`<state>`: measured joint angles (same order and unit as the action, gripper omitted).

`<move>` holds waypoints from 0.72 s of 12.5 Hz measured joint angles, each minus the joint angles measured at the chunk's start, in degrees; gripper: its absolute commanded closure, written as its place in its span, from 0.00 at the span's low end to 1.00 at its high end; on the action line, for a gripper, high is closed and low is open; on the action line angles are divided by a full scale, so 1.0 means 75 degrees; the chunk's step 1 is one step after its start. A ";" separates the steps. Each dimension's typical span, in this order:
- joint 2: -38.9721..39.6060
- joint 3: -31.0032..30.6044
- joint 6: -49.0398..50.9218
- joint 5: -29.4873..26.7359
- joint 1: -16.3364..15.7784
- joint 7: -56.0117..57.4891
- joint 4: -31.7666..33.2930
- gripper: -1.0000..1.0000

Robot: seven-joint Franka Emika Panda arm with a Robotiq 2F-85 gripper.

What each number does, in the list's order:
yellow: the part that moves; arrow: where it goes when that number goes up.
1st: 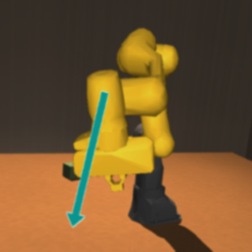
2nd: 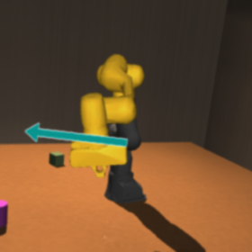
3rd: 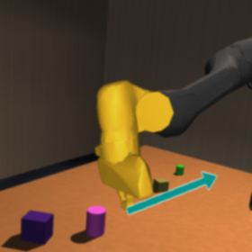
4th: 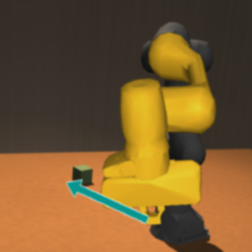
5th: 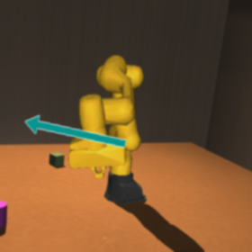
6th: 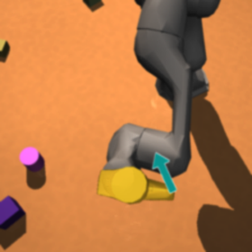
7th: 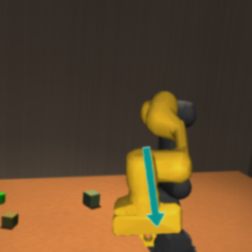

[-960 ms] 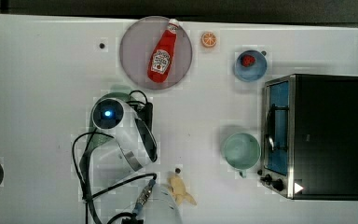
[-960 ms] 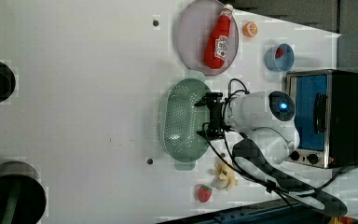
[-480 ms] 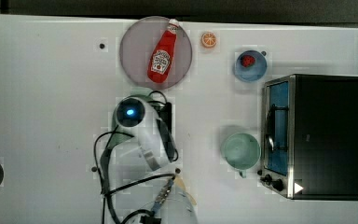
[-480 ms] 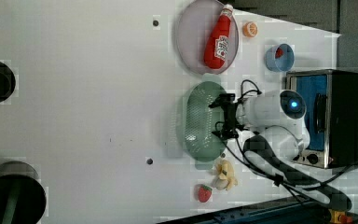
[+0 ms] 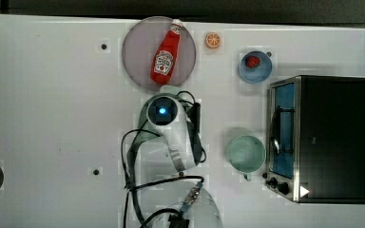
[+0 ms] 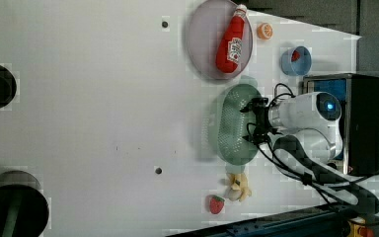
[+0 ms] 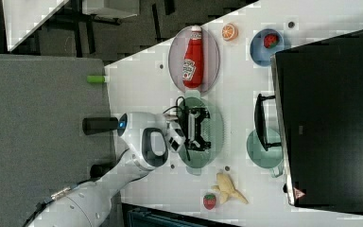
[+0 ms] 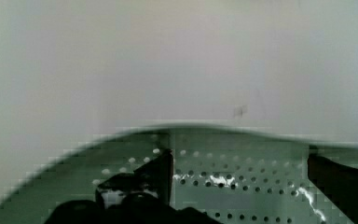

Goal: Drag strainer left to right.

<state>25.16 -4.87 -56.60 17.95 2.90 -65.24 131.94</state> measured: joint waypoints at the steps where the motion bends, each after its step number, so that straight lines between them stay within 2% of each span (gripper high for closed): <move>1: -0.0039 0.0073 -0.0030 -0.0198 0.0097 0.0231 0.0104 0.00; 6: -0.0187 0.0661 -0.0123 -0.0024 0.0176 0.1268 0.0283 0.00; 9: -0.0315 0.0998 -0.0265 0.0095 0.0128 0.1332 0.0194 0.00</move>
<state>22.80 2.61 -58.58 18.66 3.86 -55.25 133.39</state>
